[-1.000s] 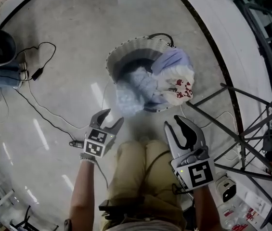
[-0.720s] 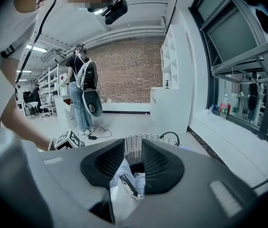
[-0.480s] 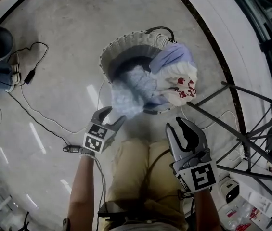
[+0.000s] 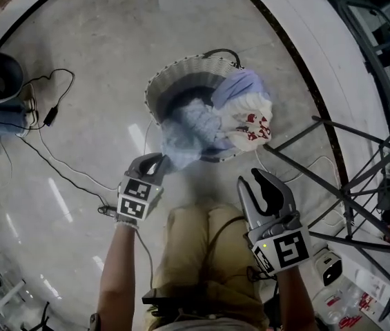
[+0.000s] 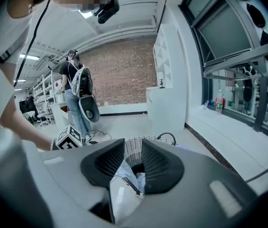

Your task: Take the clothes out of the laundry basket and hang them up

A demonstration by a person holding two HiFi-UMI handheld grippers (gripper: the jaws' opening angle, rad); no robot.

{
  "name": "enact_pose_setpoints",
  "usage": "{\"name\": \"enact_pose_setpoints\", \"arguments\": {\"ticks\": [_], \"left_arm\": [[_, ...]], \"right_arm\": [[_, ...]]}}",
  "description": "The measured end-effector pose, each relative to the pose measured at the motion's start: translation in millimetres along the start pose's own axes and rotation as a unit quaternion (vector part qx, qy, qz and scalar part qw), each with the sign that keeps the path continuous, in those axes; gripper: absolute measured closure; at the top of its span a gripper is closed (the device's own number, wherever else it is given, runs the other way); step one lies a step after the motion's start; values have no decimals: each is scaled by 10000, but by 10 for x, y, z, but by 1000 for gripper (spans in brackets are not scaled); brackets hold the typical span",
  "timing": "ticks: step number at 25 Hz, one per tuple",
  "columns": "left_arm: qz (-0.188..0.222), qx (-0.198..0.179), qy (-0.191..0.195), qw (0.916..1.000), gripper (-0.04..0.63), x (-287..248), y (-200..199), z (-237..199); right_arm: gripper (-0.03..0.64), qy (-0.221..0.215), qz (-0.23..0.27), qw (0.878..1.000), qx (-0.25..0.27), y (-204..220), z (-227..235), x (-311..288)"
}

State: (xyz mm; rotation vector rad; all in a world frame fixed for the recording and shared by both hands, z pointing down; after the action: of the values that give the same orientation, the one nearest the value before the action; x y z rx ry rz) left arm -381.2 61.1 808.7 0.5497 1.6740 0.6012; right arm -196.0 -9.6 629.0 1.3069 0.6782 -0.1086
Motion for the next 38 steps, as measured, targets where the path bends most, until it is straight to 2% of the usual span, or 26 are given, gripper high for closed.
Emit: {"name": "enact_pose_setpoints", "arguments": {"ticks": [3, 15, 29, 34, 38], "left_arm": [[-23, -197, -25, 9998, 578, 239, -309, 65], [339, -948, 14, 9949, 594, 1162, -1697, 403], [908, -1973, 154, 9760, 596, 1918, -3130, 1028], [995, -2198, 429, 9695, 597, 2044, -3388, 1330], [1261, -2468, 708, 9582, 597, 2178, -3644, 1608]], "right_arm": [[517, 42, -26, 10000, -50, -213, 27, 147], [517, 125, 15, 9998, -151, -980, 228, 717], [517, 71, 423, 9991, 67, -1814, 395, 1181], [515, -7, 541, 9984, 171, -2024, 322, 1257], [505, 6, 668, 9975, 212, -2131, 243, 1335]]}}
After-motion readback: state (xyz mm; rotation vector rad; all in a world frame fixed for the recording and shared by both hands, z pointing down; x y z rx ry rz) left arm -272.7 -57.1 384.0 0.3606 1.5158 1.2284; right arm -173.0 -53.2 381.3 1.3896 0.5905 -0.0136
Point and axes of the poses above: the fingertips, and each gripper's own axes: x backward along the fingers, z to its right, y out of its underside, the point moved 3 cm from there along x, backward along the fingers, and after that the axes turned 7 degrees about -z, right-handed, at the moved point
